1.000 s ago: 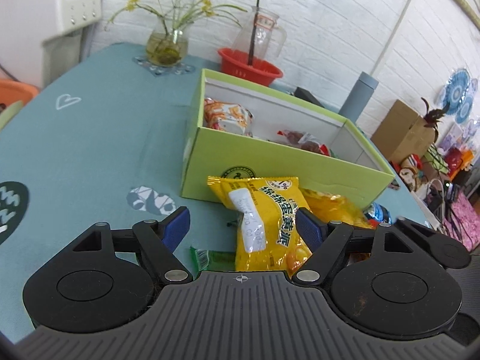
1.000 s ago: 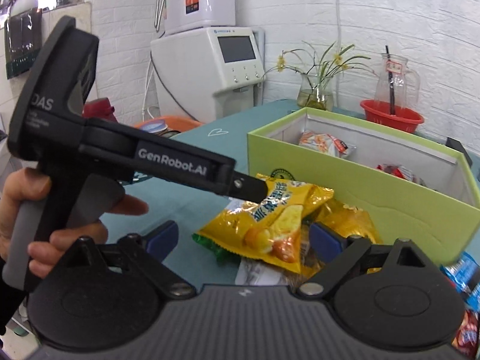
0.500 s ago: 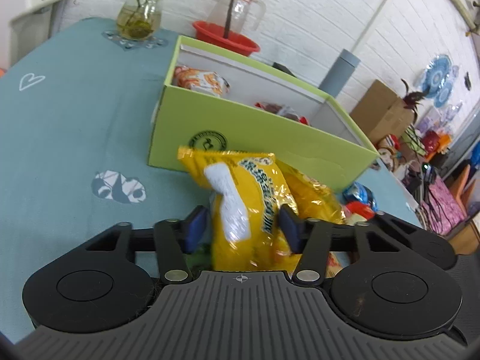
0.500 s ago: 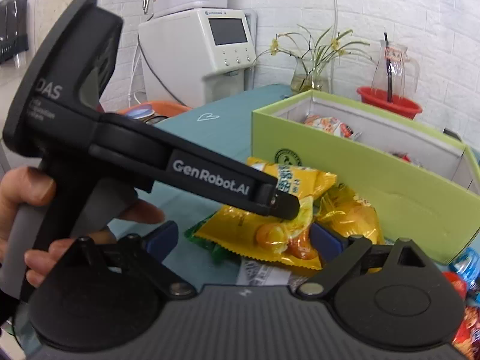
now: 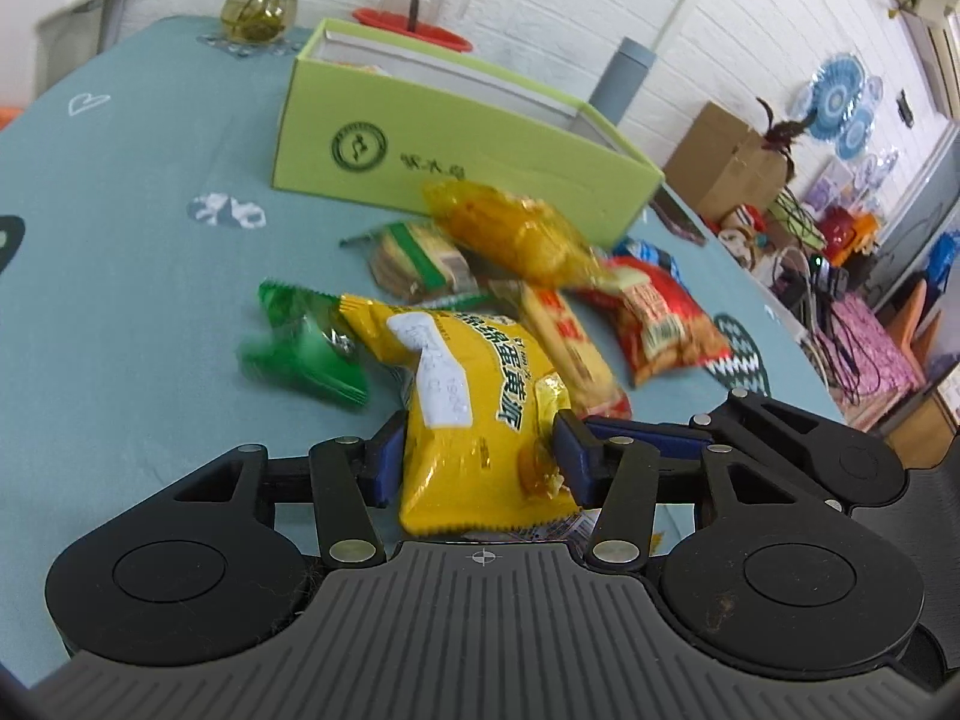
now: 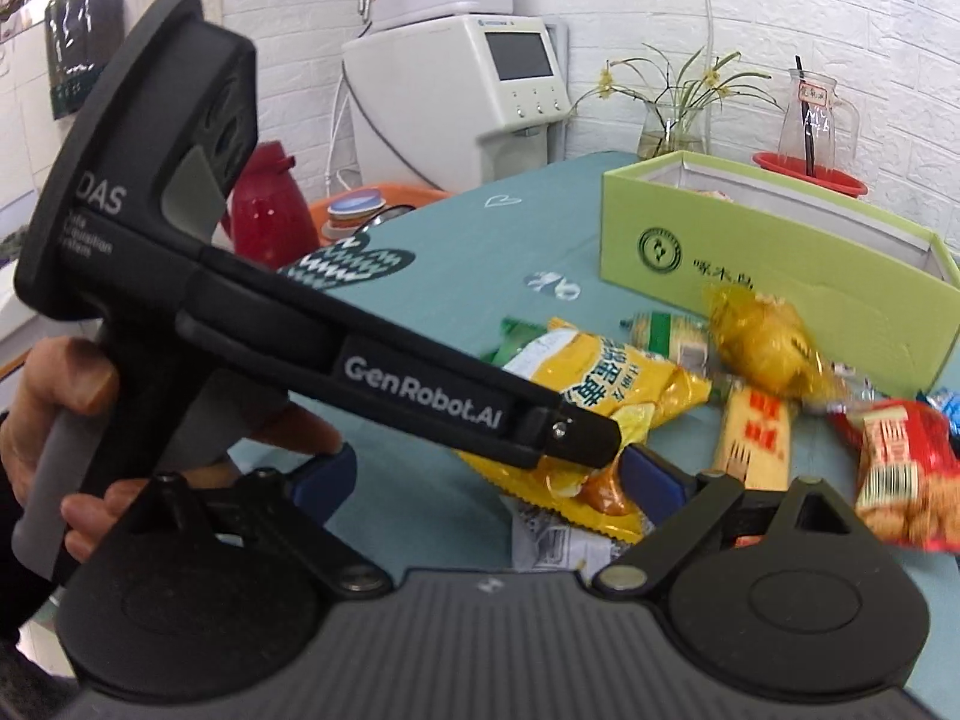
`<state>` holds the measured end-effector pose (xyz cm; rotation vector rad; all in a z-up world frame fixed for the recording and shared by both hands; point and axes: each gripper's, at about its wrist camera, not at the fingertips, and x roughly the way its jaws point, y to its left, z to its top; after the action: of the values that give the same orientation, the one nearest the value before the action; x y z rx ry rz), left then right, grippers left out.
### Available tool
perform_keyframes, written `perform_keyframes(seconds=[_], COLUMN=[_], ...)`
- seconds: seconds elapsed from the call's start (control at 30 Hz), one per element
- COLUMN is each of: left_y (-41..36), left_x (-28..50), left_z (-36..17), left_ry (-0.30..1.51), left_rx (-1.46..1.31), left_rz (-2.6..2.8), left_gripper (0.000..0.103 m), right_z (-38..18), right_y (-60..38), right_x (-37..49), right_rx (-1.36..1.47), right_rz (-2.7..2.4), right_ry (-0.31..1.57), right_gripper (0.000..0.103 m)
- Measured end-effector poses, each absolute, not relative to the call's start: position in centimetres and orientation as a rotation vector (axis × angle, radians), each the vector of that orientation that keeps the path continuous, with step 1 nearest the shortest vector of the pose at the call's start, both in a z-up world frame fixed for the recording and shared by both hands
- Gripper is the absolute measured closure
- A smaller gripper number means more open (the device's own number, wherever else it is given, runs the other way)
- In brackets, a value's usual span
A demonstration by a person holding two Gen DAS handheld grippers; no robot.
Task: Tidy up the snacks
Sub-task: 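Lower the yellow chip bag into the green box and release it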
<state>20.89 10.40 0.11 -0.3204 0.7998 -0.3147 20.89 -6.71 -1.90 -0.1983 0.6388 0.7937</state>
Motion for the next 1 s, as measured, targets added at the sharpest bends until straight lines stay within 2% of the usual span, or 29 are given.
perform_keyframes(seconds=[0.13, 0.2, 0.5, 0.53, 0.57, 0.6, 0.63, 0.67, 0.83, 1.0], left_y=[10.8, 10.9, 11.3, 11.4, 11.5, 11.7, 11.8, 12.0, 12.3, 11.2], left_x=[20.6, 20.5, 21.8, 22.0, 22.2, 22.4, 22.5, 22.3, 22.1, 27.0], left_z=[0.5, 0.7, -0.5, -0.6, -0.8, -1.0, -1.1, -0.9, 3.0, 6.7], left_ry=[0.799, 0.788, 0.844, 0.848, 0.855, 0.868, 0.877, 0.875, 0.772, 0.708], left_rx=[-0.362, -0.36, -0.407, -0.413, -0.416, -0.418, -0.422, -0.432, -0.415, -0.331], left_rz=[-0.305, -0.302, -0.299, -0.301, -0.3, -0.304, -0.307, -0.307, -0.367, -0.362], left_gripper=[0.066, 0.056, 0.056, 0.056, 0.062, 0.079, 0.08, 0.082, 0.082, 0.081], right_z=[-1.5, -1.4, -2.6, -2.8, -3.1, -3.4, -3.5, -3.3, 0.1, 2.6], right_y=[-8.3, -9.0, -7.6, -7.2, -6.9, -6.6, -6.4, -6.2, -6.2, -6.1], right_x=[20.7, 21.0, 24.3, 24.7, 25.0, 25.3, 25.3, 25.0, 23.7, 27.9], right_rx=[-0.146, -0.123, -0.096, -0.102, -0.113, -0.126, -0.137, -0.158, -0.216, -0.232], right_rz=[0.749, 0.732, 0.769, 0.773, 0.774, 0.774, 0.774, 0.769, 0.755, 0.734], right_ry=[0.621, 0.614, 0.663, 0.672, 0.681, 0.69, 0.694, 0.684, 0.543, 0.47], right_gripper=[0.01, 0.01, 0.01, 0.01, 0.011, 0.013, 0.025, 0.03, 0.028, 0.023])
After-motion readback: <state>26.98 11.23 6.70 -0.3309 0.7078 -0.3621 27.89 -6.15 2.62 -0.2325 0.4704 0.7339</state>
